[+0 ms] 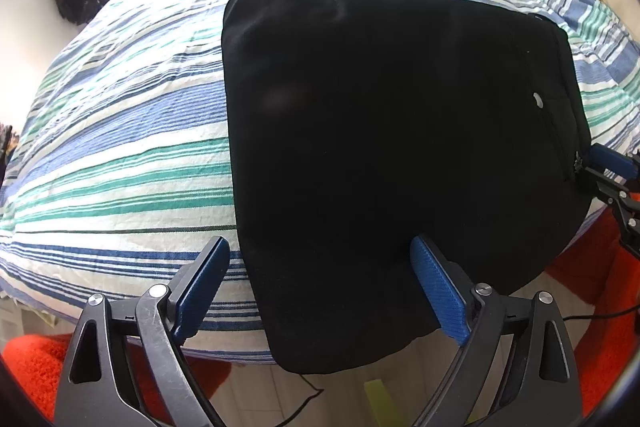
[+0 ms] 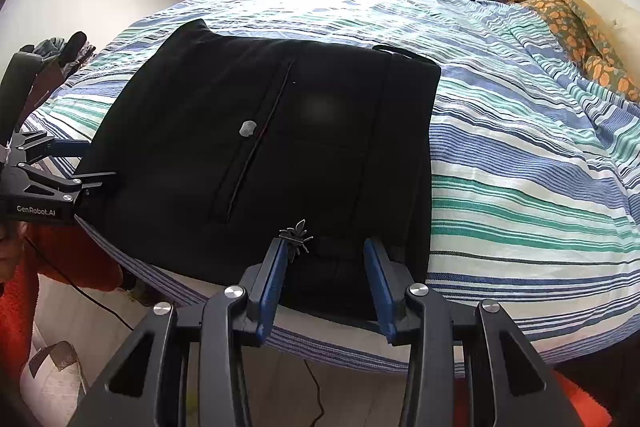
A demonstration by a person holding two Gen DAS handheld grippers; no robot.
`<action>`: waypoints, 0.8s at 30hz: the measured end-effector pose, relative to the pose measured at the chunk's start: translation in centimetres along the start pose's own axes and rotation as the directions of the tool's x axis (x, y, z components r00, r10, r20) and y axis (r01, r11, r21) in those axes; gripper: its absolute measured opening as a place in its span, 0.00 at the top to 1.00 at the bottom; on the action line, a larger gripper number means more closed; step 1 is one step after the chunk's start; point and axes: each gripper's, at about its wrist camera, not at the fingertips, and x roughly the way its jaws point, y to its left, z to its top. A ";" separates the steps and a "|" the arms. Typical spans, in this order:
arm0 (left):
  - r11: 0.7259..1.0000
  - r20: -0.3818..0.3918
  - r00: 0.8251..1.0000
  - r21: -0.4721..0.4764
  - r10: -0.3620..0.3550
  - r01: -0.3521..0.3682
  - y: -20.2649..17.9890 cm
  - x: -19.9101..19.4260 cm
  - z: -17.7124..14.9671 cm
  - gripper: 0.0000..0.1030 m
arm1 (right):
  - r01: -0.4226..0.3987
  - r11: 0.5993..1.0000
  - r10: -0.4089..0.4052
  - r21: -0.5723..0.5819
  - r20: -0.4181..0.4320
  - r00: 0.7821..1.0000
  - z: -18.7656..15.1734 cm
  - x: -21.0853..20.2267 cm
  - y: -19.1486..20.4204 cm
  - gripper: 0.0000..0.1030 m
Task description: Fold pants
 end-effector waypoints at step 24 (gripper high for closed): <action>0.969 -0.064 0.981 -0.180 -0.182 0.168 4.4 0.6 1.5 0.04 | 0.001 1.000 -0.001 0.006 0.007 1.000 -0.2 -0.1 -0.1 0.60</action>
